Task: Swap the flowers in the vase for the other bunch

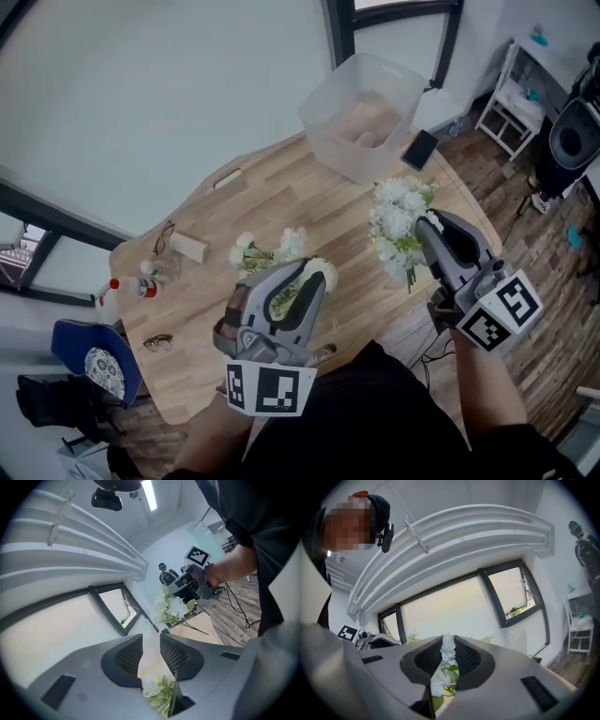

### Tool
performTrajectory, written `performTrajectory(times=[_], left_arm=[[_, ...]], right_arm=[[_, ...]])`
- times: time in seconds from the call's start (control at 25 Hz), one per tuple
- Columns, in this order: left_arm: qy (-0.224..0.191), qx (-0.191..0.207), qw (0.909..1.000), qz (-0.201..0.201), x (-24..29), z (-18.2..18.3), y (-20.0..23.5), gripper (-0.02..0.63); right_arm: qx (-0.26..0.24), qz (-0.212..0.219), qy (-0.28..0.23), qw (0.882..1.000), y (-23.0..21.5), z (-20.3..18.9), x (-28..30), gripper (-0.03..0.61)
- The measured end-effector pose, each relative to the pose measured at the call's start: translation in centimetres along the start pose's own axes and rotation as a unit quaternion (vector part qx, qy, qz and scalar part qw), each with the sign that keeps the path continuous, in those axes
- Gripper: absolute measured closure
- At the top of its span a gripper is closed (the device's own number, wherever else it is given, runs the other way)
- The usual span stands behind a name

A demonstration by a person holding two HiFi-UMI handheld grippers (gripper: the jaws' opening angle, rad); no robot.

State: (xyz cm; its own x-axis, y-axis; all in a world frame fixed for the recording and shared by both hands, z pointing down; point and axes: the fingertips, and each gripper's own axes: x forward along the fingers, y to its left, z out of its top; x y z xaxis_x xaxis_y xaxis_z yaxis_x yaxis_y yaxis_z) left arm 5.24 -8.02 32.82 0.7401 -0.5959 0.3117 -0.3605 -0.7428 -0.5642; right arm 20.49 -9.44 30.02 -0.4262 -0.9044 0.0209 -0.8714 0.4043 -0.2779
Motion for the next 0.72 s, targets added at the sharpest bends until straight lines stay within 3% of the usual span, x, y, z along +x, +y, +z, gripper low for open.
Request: performTrajectory(times=[0.28, 0.48, 0.56, 0.72], left_arm=[[-0.015, -0.081, 0.9939, 0.073, -4.5, -1.3, 5.0, 0.518], [0.008, -0.184, 0.9732, 0.137, -7.8, -5.4, 7.2, 0.518], [0.010, -0.199, 0.9675, 0.155, -8.8, -6.2, 7.7, 0.523], [0.012, -0.214, 0.9617, 0.171, -10.3, -7.3, 8.3, 0.609]], right_arm=[[-0.014, 0.020, -0.004, 1.000, 1.6, 1.2, 1.1, 0.497], [-0.023, 0.033, -0.004, 0.999, 2.4, 1.5, 1.9, 0.496], [-0.035, 0.036, -0.001, 0.999, 2.6, 1.4, 2.2, 0.497], [-0.049, 0.033, 0.005, 0.998, 2.9, 1.1, 2.7, 0.497]])
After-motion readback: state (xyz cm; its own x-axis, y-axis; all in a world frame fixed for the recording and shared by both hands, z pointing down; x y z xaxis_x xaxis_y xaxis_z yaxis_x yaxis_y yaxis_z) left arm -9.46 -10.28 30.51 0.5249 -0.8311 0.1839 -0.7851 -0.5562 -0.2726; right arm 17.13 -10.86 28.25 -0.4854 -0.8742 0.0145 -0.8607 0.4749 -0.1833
